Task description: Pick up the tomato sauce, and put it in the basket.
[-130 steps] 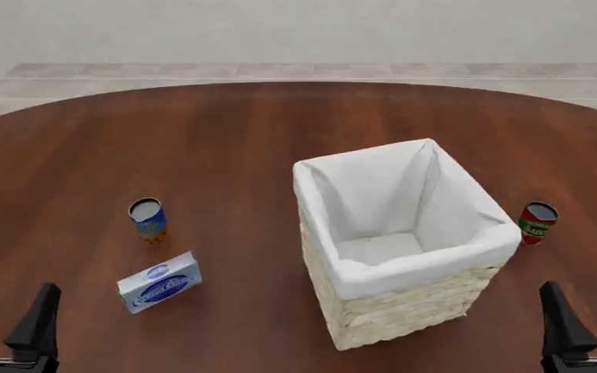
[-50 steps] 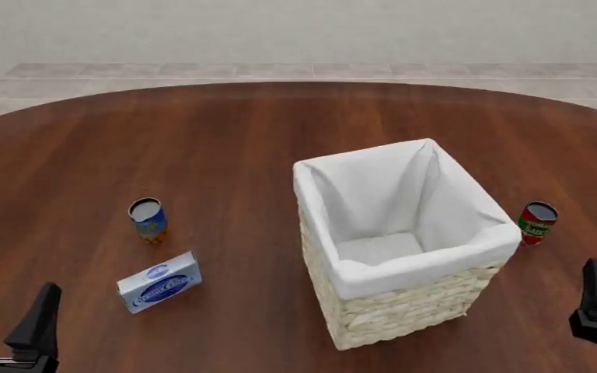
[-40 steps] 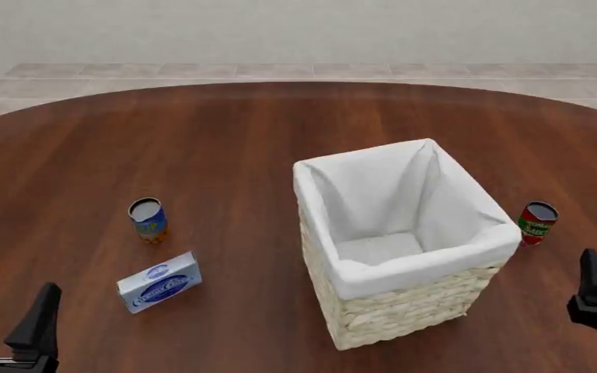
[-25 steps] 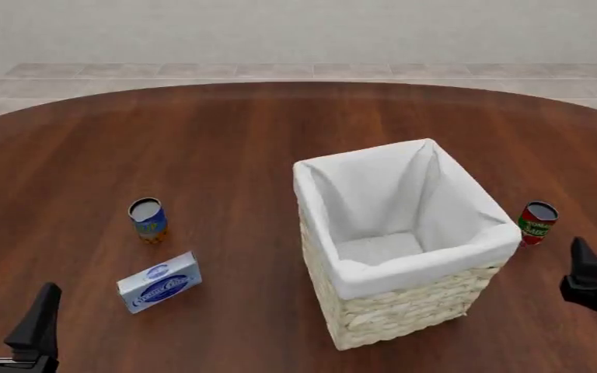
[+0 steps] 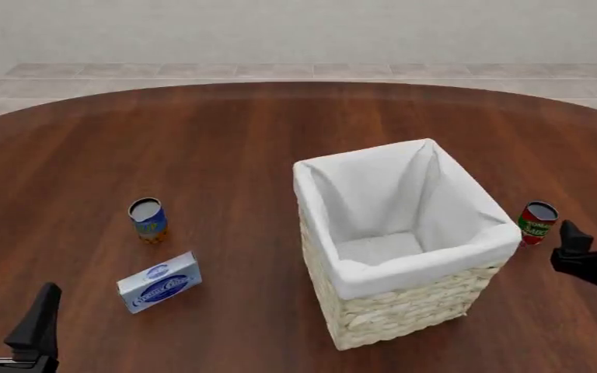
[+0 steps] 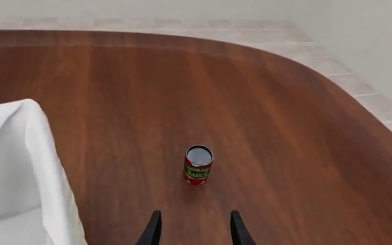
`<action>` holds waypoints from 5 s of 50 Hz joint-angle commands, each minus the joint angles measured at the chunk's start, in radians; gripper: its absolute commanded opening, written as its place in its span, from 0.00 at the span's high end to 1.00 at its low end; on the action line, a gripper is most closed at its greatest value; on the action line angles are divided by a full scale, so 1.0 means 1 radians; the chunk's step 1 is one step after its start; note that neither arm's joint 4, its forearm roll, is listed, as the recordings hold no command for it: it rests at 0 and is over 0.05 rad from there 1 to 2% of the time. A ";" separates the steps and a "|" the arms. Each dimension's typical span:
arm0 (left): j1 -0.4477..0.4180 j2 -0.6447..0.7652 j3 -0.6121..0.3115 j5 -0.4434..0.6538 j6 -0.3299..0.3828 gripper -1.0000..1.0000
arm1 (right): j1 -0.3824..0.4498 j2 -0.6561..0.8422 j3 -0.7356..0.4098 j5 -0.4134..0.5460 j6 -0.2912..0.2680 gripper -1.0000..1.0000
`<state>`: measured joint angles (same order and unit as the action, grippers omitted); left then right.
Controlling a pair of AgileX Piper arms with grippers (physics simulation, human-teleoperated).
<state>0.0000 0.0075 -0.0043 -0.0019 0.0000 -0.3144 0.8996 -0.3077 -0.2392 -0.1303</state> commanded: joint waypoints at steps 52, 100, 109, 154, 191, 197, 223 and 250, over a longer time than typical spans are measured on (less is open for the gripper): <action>0.000 0.000 0.000 0.000 0.000 0.00 | -0.010 0.524 -0.291 -0.150 -0.028 0.00; 0.000 0.000 0.000 0.000 0.000 0.00 | -0.049 0.836 -0.385 -0.257 -0.011 0.00; 0.000 0.000 0.000 0.000 0.000 0.00 | -0.043 0.885 -0.393 -0.276 -0.007 0.00; 0.000 0.000 0.000 0.000 0.000 0.00 | -0.041 1.058 -0.445 -0.335 0.008 0.00; 0.000 0.000 0.000 0.000 0.000 0.00 | -0.031 1.108 -0.507 -0.321 0.010 0.00; 0.000 0.000 0.000 0.000 0.000 0.00 | -0.035 1.099 -0.506 -0.326 0.007 1.00; 0.000 0.000 0.000 0.000 0.000 0.00 | -0.053 1.010 -0.472 -0.314 -0.005 1.00; 0.000 0.000 0.000 0.000 0.000 0.00 | -0.005 0.731 -0.459 -0.157 -0.029 1.00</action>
<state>0.0000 0.0075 -0.0043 -0.0019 0.0000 -0.3454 1.7328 -0.7629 -0.4537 -0.1695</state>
